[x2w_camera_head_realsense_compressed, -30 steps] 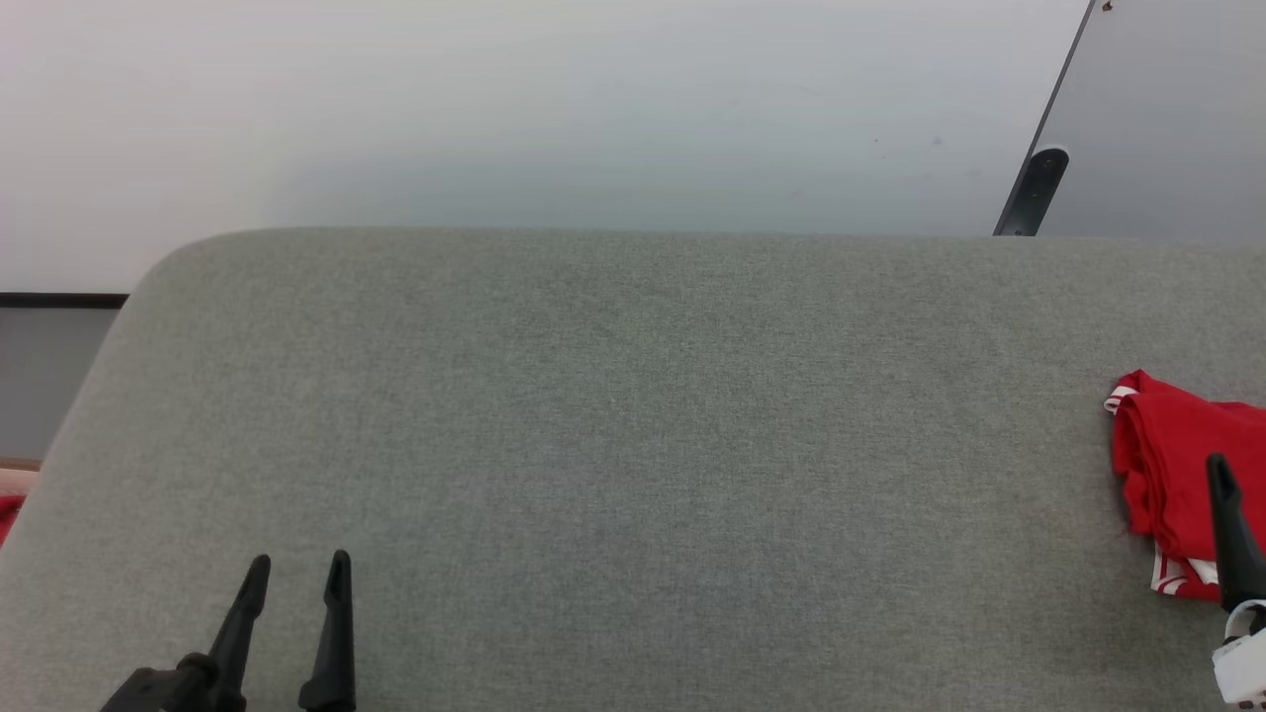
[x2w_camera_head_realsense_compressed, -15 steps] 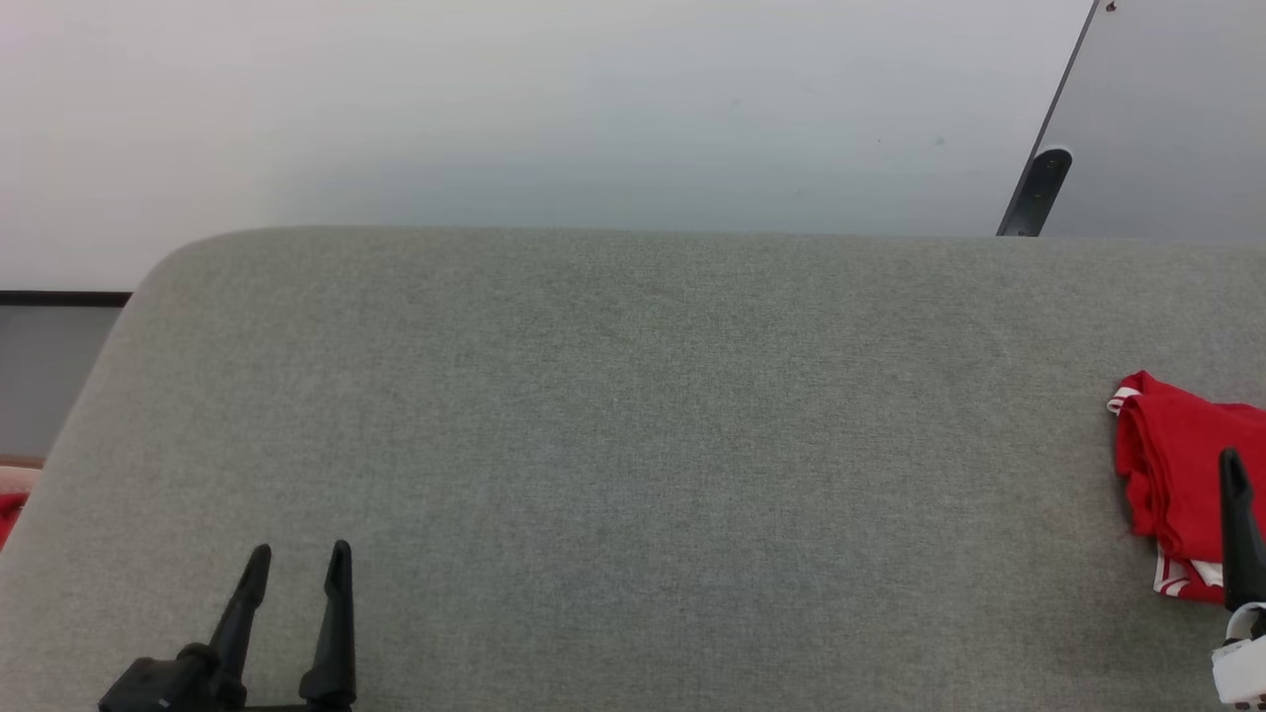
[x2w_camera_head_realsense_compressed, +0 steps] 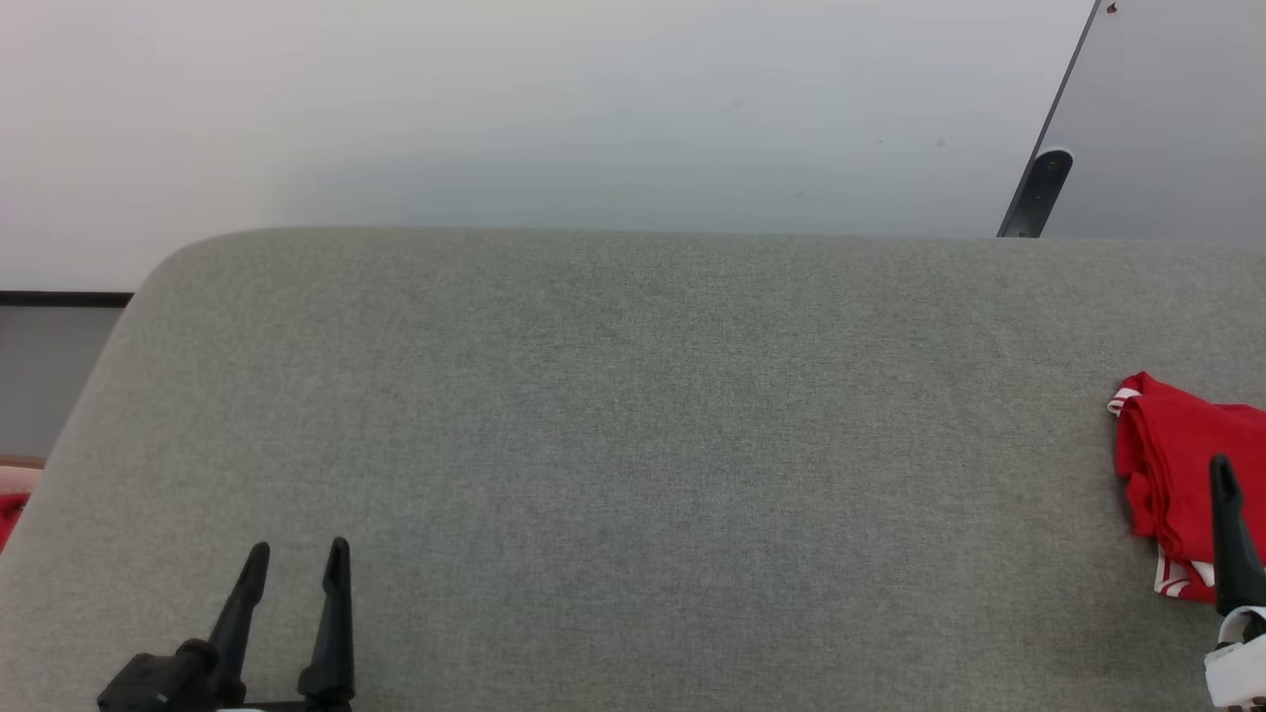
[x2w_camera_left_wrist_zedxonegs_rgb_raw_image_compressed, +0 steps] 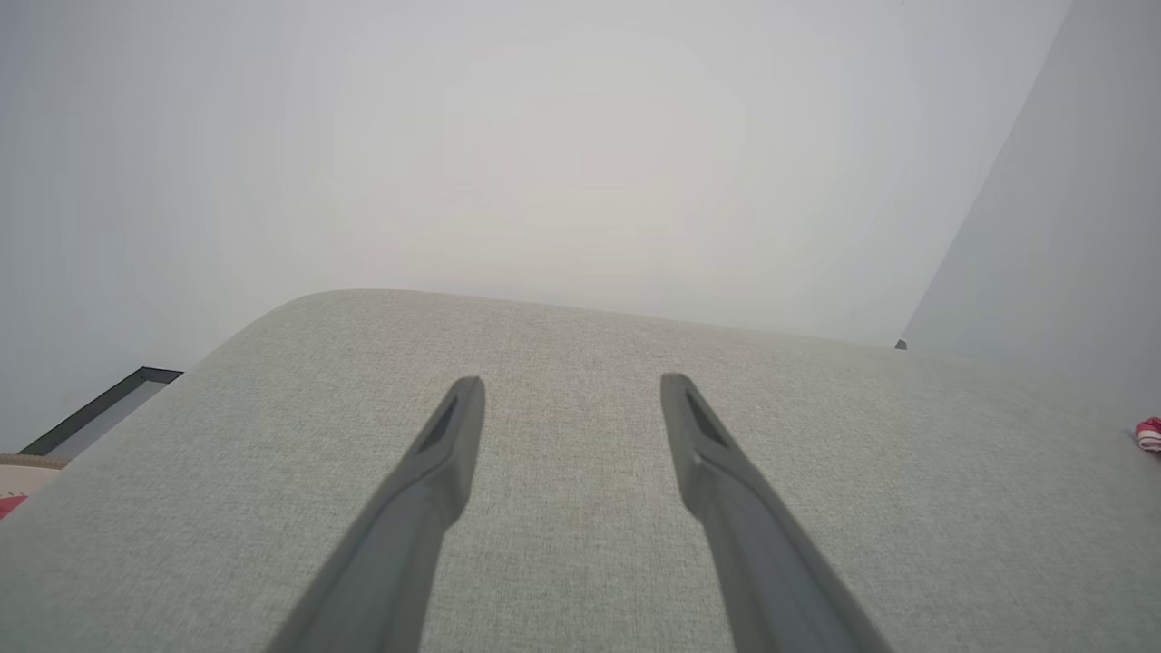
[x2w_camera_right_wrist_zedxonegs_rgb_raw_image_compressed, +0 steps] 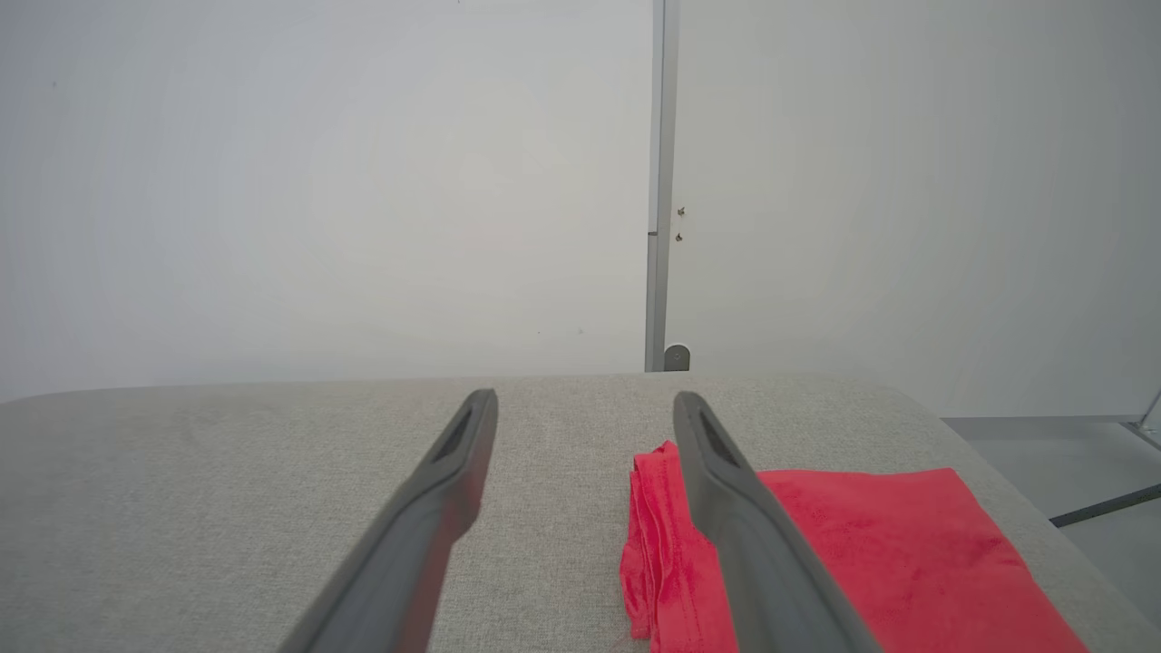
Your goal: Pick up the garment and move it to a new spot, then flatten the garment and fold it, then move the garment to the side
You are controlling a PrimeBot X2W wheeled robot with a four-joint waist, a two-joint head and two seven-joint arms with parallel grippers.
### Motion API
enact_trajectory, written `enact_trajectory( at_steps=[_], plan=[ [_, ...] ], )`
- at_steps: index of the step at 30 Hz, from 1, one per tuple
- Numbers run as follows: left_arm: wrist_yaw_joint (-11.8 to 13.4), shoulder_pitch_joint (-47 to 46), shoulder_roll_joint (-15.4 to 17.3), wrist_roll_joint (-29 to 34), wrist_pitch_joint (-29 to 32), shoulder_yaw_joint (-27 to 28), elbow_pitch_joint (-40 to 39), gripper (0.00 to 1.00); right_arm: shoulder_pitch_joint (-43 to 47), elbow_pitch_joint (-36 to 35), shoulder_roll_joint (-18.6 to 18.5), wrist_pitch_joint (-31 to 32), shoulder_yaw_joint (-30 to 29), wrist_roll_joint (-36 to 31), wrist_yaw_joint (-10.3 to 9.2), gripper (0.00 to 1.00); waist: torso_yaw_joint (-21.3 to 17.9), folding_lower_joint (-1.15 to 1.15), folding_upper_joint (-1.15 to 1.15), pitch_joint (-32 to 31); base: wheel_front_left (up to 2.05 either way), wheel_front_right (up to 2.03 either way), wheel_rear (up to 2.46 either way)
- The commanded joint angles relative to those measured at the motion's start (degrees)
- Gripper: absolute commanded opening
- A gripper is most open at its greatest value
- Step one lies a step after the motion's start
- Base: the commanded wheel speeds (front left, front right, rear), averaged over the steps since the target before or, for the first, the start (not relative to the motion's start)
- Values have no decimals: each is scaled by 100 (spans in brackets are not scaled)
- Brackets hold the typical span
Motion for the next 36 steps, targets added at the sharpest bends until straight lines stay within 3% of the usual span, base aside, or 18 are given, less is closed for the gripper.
enact_trajectory(
  at_steps=[1,6,7,11,36],
  plan=[
    [-20,-30,20,-33,-32,-9,20,100,-32,10,-13,-32,-3,30,-4,100,-1,0,0,0,0,0,0],
    [-5,1,25,-56,-19,-4,61,100,-6,-7,-10,-30,0,47,-4,100,-1,0,0,10,0,0,0],
    [-1,1,4,-55,-9,-7,53,0,0,-5,0,-19,5,25,0,0,-1,0,0,10,0,0,0],
    [-1,70,-112,-69,18,-49,243,0,31,197,148,-9,61,40,0,0,0,0,0,12,0,0,0],
    [-169,-348,-444,-2153,653,226,562,0,-204,510,503,385,130,2185,-1,0,43,0,0,-16,0,0,0]
  ],
)
